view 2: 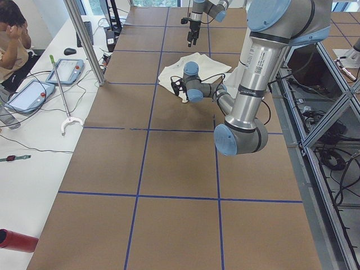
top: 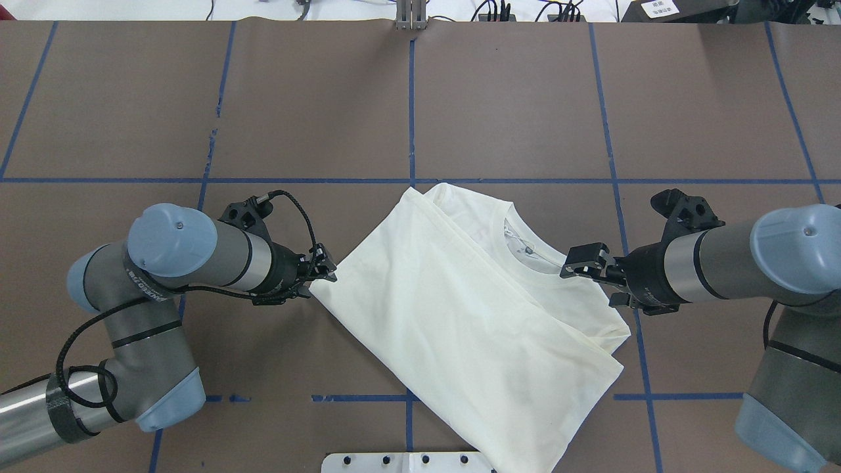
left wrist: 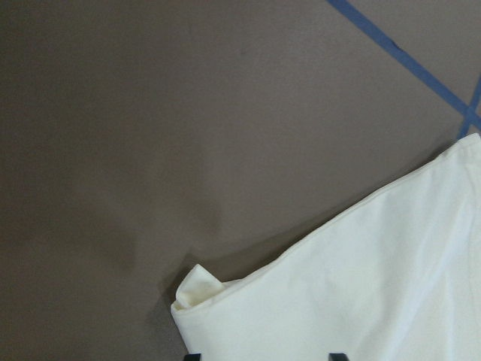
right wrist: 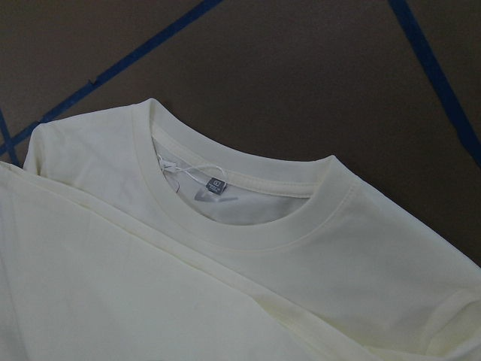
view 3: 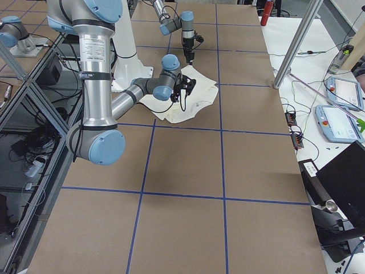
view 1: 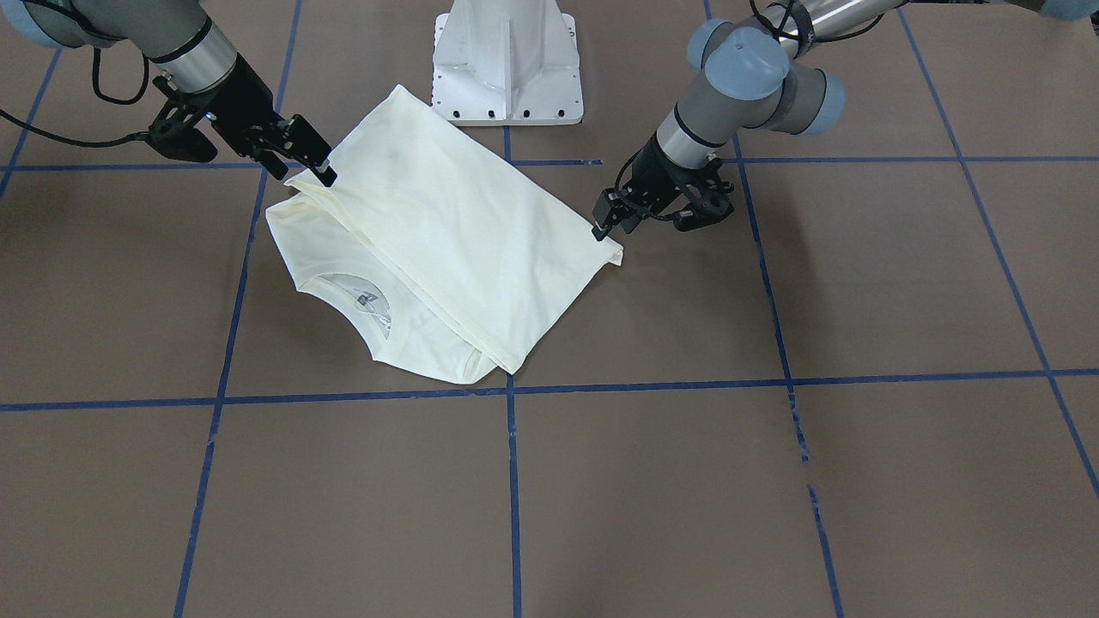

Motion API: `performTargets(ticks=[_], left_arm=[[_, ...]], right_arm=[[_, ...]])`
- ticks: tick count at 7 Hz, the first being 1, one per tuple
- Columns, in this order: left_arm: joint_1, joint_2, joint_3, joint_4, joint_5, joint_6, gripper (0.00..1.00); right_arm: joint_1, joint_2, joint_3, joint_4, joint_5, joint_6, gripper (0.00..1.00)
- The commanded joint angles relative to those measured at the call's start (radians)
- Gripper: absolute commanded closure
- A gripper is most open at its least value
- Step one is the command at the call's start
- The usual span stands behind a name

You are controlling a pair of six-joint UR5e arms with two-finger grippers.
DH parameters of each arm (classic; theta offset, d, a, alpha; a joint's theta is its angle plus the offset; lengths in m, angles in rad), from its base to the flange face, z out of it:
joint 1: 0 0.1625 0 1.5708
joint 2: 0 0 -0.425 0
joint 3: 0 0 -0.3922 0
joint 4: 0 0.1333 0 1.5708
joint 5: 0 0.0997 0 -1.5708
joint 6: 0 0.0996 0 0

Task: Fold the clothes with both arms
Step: 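Grasp opposite edges of the folded shirt with both grippers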

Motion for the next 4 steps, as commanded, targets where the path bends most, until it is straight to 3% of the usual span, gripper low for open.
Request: performTargets(ticks=[1, 4], left_arm=[[0.008, -0.012, 0.03, 0.002, 0.01, 0.002, 0.43], [0.02, 0.0, 0.027, 0.007, 0.034, 0.002, 0.43]], right_arm=[[0.001, 0.012, -0.013, 0.0, -0.002, -0.001, 0.0], [0.0, 0.033, -0.032, 0.0, 0.0, 0.001, 0.0]])
